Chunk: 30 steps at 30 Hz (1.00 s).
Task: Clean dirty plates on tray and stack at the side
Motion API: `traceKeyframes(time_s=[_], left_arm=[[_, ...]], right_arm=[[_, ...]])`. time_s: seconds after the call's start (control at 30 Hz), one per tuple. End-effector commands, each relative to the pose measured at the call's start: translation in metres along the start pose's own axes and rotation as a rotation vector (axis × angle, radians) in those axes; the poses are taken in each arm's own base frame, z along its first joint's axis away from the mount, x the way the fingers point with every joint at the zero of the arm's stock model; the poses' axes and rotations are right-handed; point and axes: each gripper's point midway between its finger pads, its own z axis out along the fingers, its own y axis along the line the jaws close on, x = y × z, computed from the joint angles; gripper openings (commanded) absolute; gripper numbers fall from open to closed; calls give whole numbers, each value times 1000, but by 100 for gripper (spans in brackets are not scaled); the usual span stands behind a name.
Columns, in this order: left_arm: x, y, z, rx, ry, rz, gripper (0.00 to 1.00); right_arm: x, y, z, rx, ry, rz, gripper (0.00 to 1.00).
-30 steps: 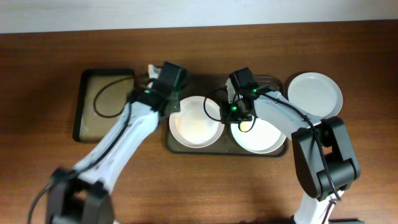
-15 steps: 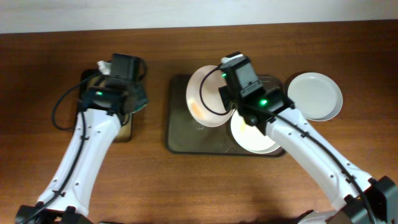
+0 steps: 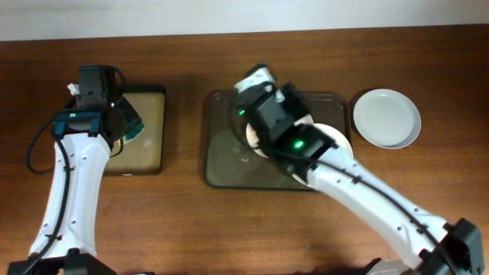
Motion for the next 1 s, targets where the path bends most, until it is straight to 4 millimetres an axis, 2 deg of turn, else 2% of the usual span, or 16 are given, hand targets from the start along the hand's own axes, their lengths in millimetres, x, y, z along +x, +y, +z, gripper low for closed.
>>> traceKeyframes(time_s=[0.0, 0.1, 0.17, 0.2, 0.27, 0.3, 0.4, 0.43, 0.5, 0.53, 0.6, 0.67, 0.7, 0.77, 0.83, 0.97], left_arm=[[-11, -3, -12, 31, -39, -27, 0], [-21, -5, -10, 32, -81, -27, 0], [-28, -5, -2, 15, -109, -32, 0], [-31, -6, 4, 4, -119, -31, 0], [-35, -8, 30, -18, -115, -29, 0], [-35, -7, 43, -27, -104, -33, 0], [-28, 1, 76, -38, -41, -50, 0], [-18, -2, 94, 12, 28, -48, 0], [-8, -10, 111, 96, 101, -12, 0], [-4, -12, 116, 120, 124, -12, 7], [2, -12, 123, 147, 162, -26, 34], [2, -11, 125, 156, 170, -33, 62], [0, -12, 123, 163, 164, -22, 71], [-3, -13, 119, 169, 155, -14, 76], [-11, -15, 105, 179, 136, -9, 77], [-33, -22, 58, 238, 52, -10, 77]], right_arm=[[50, -4, 44, -159, 206, 395, 66], [109, 16, 71, -384, 484, 630, 68], [127, 30, 74, -502, 581, 683, 68], [136, 37, 76, -550, 628, 705, 72], [154, 47, 80, -581, 710, 718, 96], [158, 50, 82, -582, 730, 714, 98], [164, 55, 84, -584, 759, 713, 98], [164, 56, 84, -583, 765, 729, 98], [159, 63, 79, -639, 767, 747, 98], [158, 66, 75, -662, 775, 752, 98], [158, 66, 76, -662, 774, 753, 99], [160, 64, 77, -630, 791, 786, 98], [162, 62, 78, -602, 804, 809, 98], [163, 61, 79, -583, 813, 831, 98], [163, 60, 79, -574, 819, 851, 99], [167, 55, 83, -507, 833, 884, 98]])
